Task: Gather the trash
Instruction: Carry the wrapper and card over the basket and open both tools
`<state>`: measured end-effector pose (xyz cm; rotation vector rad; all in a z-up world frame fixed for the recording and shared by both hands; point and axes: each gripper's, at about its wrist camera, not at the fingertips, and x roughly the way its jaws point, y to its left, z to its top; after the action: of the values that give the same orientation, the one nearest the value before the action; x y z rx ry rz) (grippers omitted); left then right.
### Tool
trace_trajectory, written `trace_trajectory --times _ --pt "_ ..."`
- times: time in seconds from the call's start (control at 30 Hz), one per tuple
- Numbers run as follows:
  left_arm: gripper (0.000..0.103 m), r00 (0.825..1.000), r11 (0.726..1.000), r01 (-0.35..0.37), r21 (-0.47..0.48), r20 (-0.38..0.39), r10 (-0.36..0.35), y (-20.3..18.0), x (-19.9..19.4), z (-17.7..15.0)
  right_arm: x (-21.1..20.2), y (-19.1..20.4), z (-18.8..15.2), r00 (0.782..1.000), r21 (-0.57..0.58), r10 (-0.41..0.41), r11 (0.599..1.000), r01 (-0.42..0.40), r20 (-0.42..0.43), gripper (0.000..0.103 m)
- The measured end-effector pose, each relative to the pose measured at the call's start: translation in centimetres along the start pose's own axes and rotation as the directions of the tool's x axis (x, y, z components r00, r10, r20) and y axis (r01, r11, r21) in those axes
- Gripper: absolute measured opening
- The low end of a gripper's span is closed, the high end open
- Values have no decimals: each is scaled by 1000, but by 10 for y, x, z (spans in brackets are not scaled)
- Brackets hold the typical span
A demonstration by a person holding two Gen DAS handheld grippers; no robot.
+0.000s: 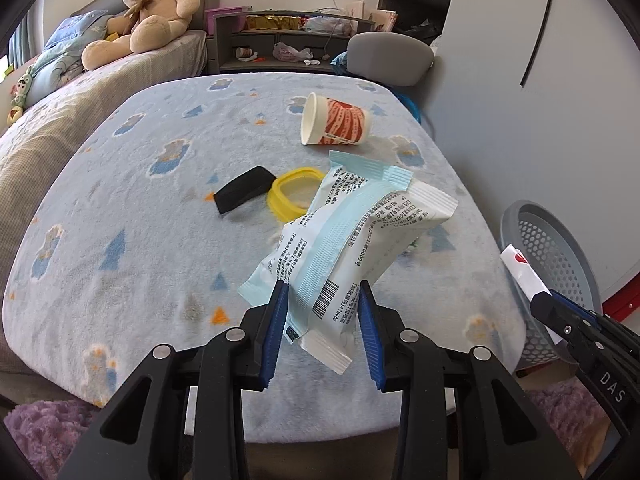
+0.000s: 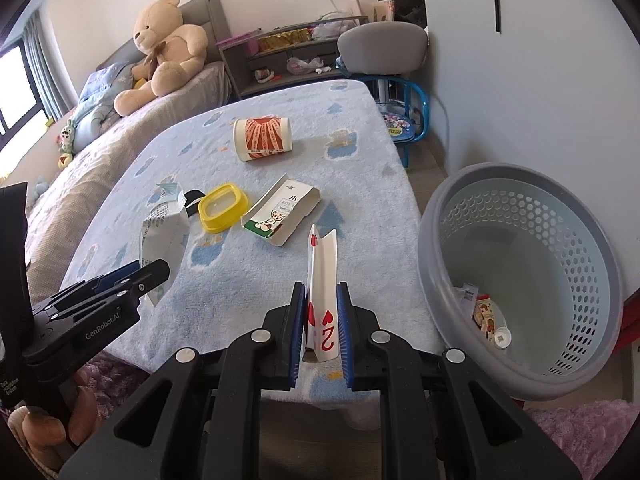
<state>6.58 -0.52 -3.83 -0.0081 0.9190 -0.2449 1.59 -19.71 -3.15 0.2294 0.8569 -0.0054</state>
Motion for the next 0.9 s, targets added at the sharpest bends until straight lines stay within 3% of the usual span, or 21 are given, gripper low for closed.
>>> trace_trajectory --times 0.33,0.6,0.9 --pt "34 996 990 84 116 -1 -85 -97 -1 8 -37 -70 4 997 69 -63 996 59 54 16" --pt "34 998 974 64 216 -7 -64 -164 14 12 -44 -134 2 989 135 -139 982 132 46 16" --pt "34 995 953 92 288 -52 -80 -219 39 15 -42 -187 2 980 196 -197 962 188 24 16"
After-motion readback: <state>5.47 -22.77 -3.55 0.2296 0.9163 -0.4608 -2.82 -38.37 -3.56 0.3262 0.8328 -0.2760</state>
